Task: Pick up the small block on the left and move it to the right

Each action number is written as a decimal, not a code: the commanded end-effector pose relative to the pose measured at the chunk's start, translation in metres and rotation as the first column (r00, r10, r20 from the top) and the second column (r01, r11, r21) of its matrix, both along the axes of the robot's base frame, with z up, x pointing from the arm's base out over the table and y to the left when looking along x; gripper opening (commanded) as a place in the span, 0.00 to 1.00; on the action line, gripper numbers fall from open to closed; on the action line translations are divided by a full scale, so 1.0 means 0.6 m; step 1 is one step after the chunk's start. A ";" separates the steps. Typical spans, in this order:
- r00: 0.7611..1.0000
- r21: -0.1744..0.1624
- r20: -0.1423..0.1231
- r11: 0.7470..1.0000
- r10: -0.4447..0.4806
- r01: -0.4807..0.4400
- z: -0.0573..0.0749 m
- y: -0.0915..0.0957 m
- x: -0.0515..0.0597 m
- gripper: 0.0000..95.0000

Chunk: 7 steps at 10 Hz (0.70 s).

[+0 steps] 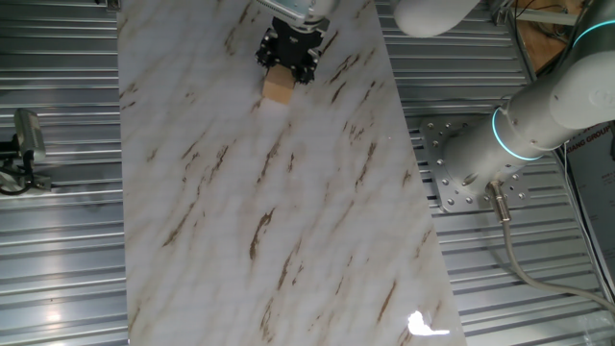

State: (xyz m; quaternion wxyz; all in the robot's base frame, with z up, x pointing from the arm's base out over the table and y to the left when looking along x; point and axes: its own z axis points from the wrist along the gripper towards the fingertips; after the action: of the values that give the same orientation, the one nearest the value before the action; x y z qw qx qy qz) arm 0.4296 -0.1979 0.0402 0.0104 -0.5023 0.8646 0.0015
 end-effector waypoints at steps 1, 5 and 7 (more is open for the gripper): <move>1.000 -0.016 0.003 1.000 -0.003 0.003 0.003 0.001 0.002 0.00; 0.997 -0.019 -0.022 0.997 -0.079 0.079 0.014 0.003 0.009 0.00; 0.989 -0.014 -0.031 0.989 -0.146 0.145 0.017 0.007 0.015 0.00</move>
State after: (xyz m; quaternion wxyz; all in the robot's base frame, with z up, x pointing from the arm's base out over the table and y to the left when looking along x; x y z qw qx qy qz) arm 0.4387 -0.1936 0.0503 -0.0056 -0.4483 0.8938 0.0036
